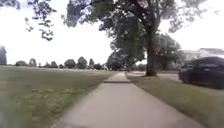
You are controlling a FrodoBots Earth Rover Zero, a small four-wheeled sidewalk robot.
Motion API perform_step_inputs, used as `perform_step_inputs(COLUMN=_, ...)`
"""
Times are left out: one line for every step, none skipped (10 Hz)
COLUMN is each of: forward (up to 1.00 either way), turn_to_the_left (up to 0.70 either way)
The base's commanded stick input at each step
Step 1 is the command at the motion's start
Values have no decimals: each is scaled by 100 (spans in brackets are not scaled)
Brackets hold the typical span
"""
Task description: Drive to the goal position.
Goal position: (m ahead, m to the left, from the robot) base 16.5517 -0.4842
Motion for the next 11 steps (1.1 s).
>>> perform_step_inputs(forward=100, turn_to_the_left=0)
perform_step_inputs(forward=100, turn_to_the_left=0)
perform_step_inputs(forward=100, turn_to_the_left=0)
perform_step_inputs(forward=100, turn_to_the_left=0)
perform_step_inputs(forward=100, turn_to_the_left=0)
perform_step_inputs(forward=100, turn_to_the_left=-6)
perform_step_inputs(forward=100, turn_to_the_left=-30)
perform_step_inputs(forward=100, turn_to_the_left=-35)
perform_step_inputs(forward=100, turn_to_the_left=-21)
perform_step_inputs(forward=100, turn_to_the_left=0)
perform_step_inputs(forward=100, turn_to_the_left=0)
